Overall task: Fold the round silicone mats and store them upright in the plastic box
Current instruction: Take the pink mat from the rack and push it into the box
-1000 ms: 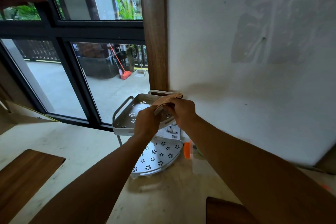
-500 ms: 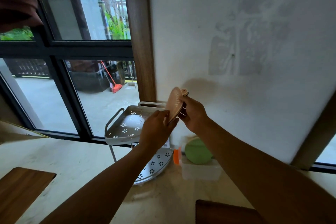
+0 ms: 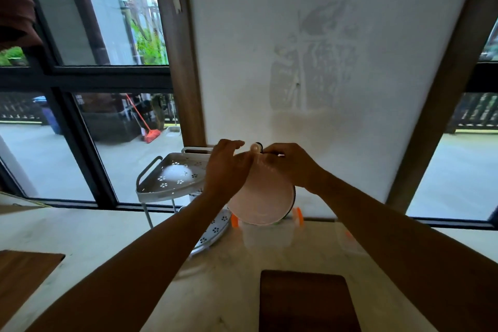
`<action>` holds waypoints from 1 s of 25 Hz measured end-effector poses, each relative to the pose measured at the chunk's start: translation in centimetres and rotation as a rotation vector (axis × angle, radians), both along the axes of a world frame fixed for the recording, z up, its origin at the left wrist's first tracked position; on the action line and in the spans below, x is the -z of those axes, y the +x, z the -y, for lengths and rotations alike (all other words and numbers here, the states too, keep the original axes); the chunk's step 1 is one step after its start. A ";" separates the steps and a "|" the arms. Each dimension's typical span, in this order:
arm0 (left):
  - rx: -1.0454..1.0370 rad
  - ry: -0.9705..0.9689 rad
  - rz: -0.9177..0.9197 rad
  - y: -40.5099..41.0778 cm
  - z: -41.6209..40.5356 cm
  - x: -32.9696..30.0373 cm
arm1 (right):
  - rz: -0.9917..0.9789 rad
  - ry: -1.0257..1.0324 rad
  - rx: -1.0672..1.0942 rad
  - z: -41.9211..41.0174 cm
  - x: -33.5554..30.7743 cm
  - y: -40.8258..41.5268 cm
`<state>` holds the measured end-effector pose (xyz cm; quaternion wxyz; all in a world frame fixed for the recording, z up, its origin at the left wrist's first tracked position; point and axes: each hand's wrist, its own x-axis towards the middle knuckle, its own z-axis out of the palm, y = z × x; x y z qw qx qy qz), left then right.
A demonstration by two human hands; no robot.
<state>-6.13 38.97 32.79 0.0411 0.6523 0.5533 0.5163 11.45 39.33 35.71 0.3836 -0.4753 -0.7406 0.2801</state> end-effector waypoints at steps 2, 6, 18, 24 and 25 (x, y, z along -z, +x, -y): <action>0.057 -0.035 -0.090 0.9 1.1 -0.2 | 0.021 0.035 0.008 1.4 0.6 1.1; 0.155 -0.134 -0.188 2.7 2.8 0.1 | -0.020 0.109 0.098 3.1 2.8 3.0; 0.166 -0.075 -0.223 5.6 2.9 0.8 | 0.027 0.357 0.181 3.9 4.5 5.1; 0.159 -0.220 -0.064 6.6 1.1 1.2 | 0.083 0.352 0.113 2.1 5.1 5.9; 0.156 -0.230 -0.071 6.5 0.7 1.4 | 0.096 0.346 0.103 1.7 5.4 6.2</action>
